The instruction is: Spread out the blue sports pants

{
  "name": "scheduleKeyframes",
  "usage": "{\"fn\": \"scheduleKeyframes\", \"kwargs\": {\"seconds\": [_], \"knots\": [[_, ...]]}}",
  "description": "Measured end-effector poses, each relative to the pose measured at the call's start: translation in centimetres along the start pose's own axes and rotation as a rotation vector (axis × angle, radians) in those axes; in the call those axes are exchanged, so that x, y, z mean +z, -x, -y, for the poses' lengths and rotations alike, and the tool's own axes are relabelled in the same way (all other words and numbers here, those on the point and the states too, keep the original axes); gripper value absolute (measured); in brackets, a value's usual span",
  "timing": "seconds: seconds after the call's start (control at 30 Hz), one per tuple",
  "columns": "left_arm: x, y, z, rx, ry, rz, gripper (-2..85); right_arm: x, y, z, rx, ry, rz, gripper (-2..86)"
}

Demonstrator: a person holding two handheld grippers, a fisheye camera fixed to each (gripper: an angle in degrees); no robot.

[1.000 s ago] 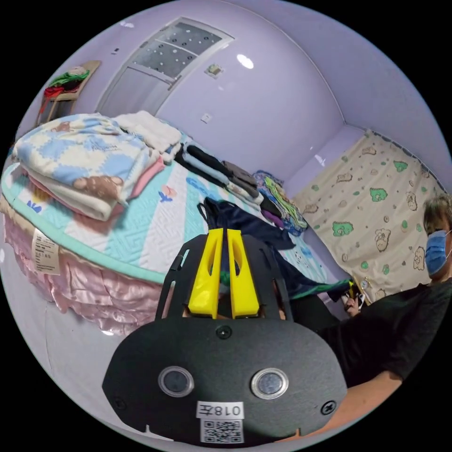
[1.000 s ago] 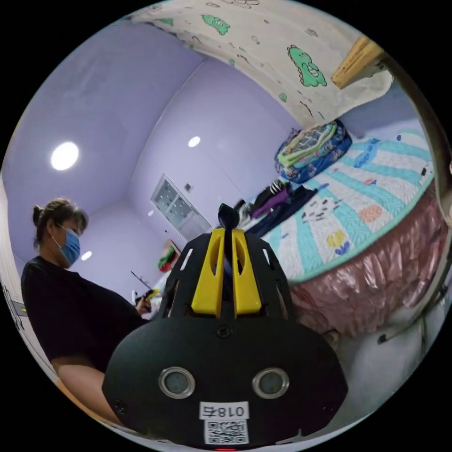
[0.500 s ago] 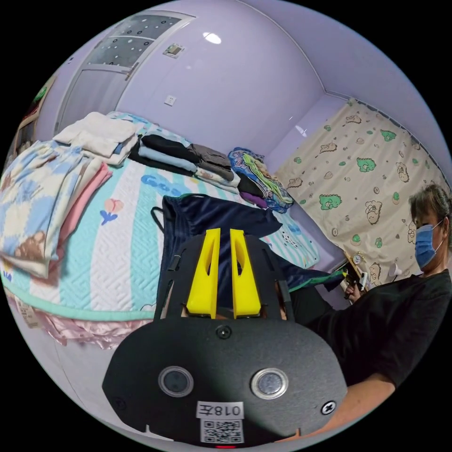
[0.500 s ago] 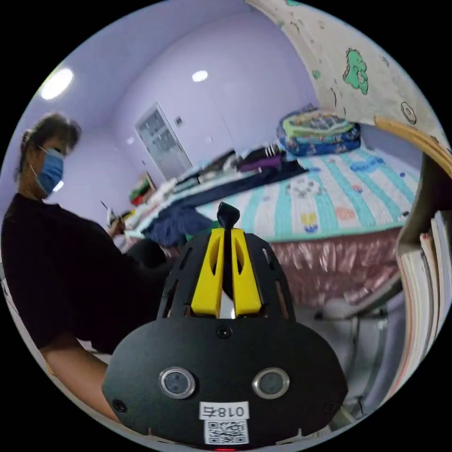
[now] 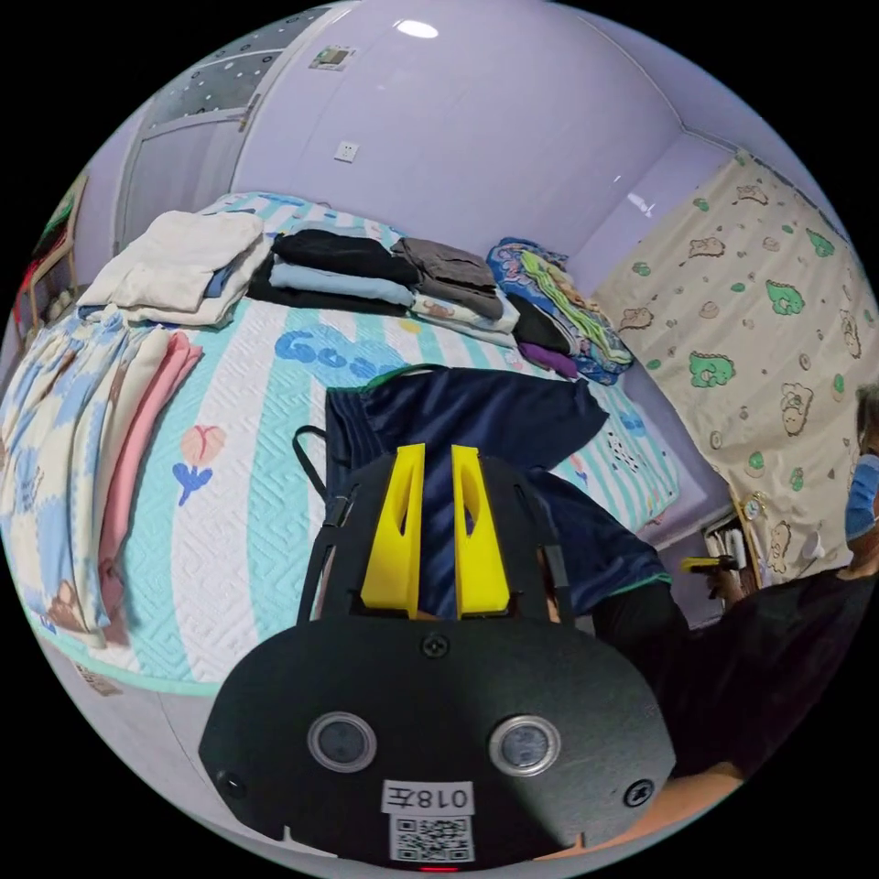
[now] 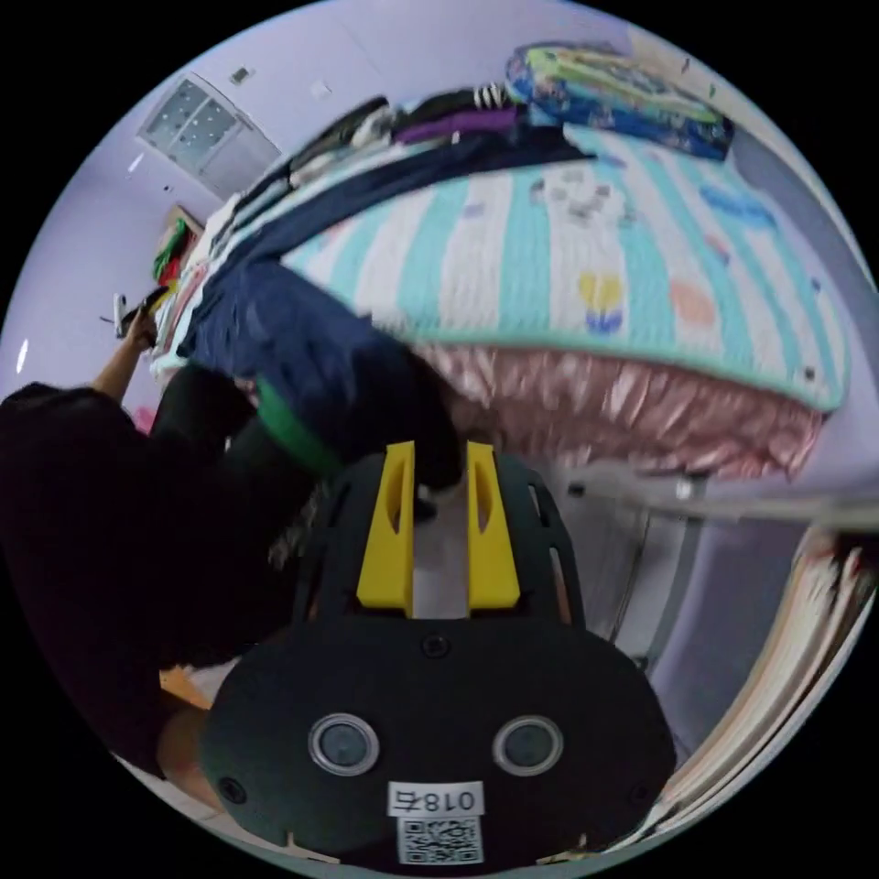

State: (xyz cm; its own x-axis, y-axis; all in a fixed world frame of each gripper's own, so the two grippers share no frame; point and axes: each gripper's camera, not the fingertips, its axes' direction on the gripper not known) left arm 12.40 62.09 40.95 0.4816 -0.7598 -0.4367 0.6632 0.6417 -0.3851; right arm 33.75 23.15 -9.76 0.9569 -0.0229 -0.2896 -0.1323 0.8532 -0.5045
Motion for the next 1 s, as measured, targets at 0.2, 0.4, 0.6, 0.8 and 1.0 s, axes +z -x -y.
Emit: {"fn": "scheduleKeyframes", "kwargs": {"seconds": [0.2,0.4,0.6,0.8,1.0], "knots": [[4.6,-0.1,3.0,-0.081,-0.046,0.196,5.5,-0.6,-3.9,17.9,0.169,-0.390,-0.072,10.4],[4.6,-2.5,4.0,-0.059,-0.137,0.225,5.1,1.4,-6.4,32.5,0.267,-0.385,-0.185,10.8],[4.1,-4.0,2.7,-0.073,-0.176,0.210,5.0,4.1,-7.4,40.3,0.264,-0.210,-0.364,11.3],[4.9,-4.5,1.4,-0.100,-0.135,0.232,5.0,4.1,-6.8,40.9,0.224,-0.155,-0.449,1.6],[4.6,-5.2,1.5,-0.108,-0.136,0.233,4.9,-1.2,-9.0,37.9,0.329,-0.314,-0.211,0.5]]}}
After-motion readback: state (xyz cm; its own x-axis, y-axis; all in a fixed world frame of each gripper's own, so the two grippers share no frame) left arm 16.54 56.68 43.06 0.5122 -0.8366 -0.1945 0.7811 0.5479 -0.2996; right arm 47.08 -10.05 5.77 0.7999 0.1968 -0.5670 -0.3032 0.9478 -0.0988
